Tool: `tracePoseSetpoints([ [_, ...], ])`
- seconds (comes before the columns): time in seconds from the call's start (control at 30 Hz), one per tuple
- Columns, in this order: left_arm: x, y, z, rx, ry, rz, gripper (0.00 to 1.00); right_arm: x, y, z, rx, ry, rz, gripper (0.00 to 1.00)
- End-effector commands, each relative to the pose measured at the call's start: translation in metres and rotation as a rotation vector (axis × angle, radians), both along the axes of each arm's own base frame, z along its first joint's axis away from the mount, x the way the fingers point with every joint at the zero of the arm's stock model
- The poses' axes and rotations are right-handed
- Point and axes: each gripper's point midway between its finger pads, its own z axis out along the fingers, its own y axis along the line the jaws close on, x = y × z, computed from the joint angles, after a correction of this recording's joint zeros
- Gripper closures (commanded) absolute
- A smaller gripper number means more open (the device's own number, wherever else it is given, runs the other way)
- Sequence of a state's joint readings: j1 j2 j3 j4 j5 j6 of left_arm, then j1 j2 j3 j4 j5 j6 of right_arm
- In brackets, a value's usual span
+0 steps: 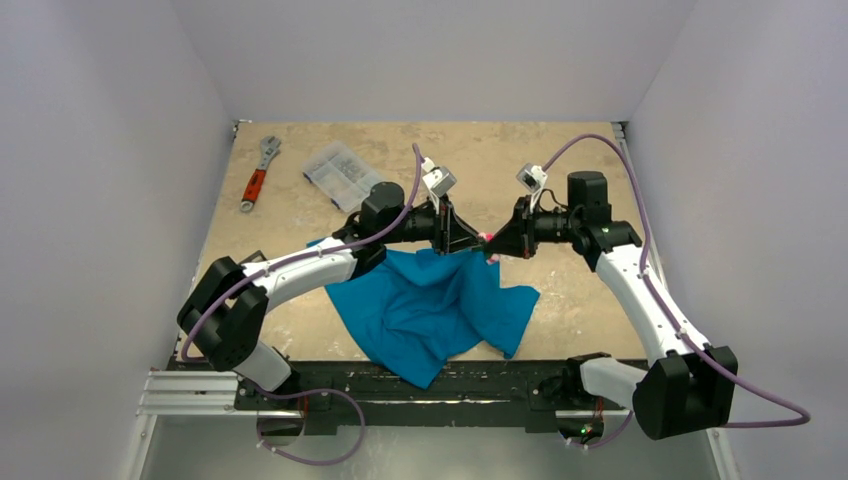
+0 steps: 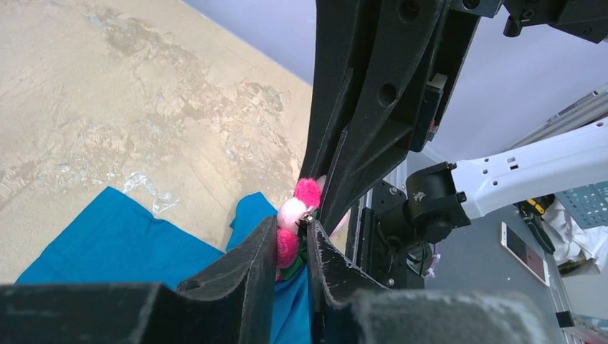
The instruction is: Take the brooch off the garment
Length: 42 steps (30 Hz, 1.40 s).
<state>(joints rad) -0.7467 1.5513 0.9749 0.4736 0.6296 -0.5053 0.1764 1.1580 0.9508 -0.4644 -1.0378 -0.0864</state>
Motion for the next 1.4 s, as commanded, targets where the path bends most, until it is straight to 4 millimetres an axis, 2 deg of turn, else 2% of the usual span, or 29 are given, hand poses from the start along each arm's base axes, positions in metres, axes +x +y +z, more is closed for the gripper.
tracePoseSetpoints([
  [0.0, 0.016, 0.001, 0.003, 0.021, 0.000, 0.083, 0.86, -0.006, 0.007, 0.024, 0.069, -0.056, 0.048, 1.00],
  [0.23, 0.018, 0.004, -0.011, 0.075, 0.071, 0.122, 0.89, 0.004, 0.005, 0.031, 0.056, -0.111, -0.011, 1.00],
  [0.37, 0.017, 0.009, -0.020, 0.105, 0.112, 0.145, 0.81, 0.017, -0.003, 0.035, 0.018, -0.180, -0.098, 1.00],
  [0.5, 0.019, 0.015, -0.029, 0.141, 0.132, 0.177, 0.81, 0.027, -0.010, 0.039, -0.012, -0.237, -0.169, 1.00],
  [0.63, 0.025, 0.020, -0.035, 0.193, 0.160, 0.224, 0.81, 0.028, -0.012, 0.038, -0.025, -0.255, -0.181, 1.00],
  [0.7, 0.023, 0.018, -0.032, 0.179, 0.150, 0.205, 0.80, 0.028, -0.012, 0.036, -0.029, -0.250, -0.179, 1.00],
  [0.8, 0.014, 0.013, -0.016, 0.090, 0.098, 0.145, 0.63, 0.028, -0.012, 0.032, -0.034, -0.242, -0.172, 1.00],
  [0.9, 0.006, 0.013, -0.004, 0.015, 0.079, 0.105, 0.58, 0.028, -0.012, 0.028, -0.044, -0.235, -0.172, 1.00],
  [0.97, 0.005, 0.015, -0.005, 0.013, 0.069, 0.096, 0.58, 0.028, -0.012, 0.028, -0.044, -0.231, -0.166, 1.00],
  [1.2, 0.011, 0.045, -0.019, 0.082, -0.035, 0.086, 0.58, 0.029, -0.015, 0.029, -0.096, -0.303, -0.129, 1.00],
  [1.37, 0.005, 0.051, -0.019, 0.110, -0.131, 0.036, 0.49, 0.037, -0.028, 0.015, -0.219, -0.404, -0.104, 1.00],
])
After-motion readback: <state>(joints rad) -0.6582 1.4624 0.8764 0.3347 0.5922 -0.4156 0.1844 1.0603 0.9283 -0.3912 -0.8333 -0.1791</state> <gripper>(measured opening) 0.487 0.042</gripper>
